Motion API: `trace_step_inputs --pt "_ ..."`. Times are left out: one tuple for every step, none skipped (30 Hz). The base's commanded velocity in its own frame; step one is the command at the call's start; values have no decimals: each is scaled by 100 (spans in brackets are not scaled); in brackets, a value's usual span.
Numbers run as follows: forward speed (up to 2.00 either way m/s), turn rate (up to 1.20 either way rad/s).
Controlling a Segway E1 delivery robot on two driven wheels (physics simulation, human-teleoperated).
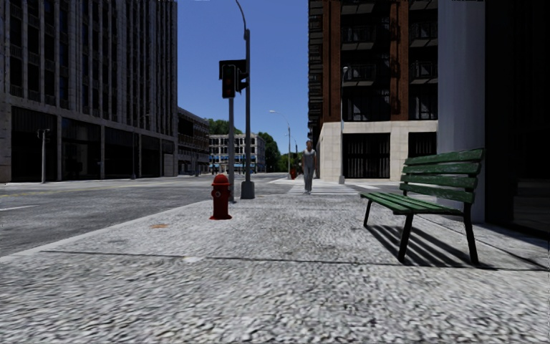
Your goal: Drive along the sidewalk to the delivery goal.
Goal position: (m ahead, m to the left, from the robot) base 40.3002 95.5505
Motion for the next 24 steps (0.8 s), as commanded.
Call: trace_step_inputs --pt "108 66" --pt "97 66" --pt "93 66" --pt "92 67" --pt "92 67" --pt "91 70" --pt "91 71" --pt "90 71" --pt "90 71" --pt "90 71" --pt "90 72" --pt "90 72" --pt "90 72" --pt "90 72" --pt "90 72" --pt "90 72" --pt "90 72" --pt "90 72" --pt "90 72" --pt "90 72" --pt "90 72" --pt "90 72" --pt "90 72" --pt "90 72"
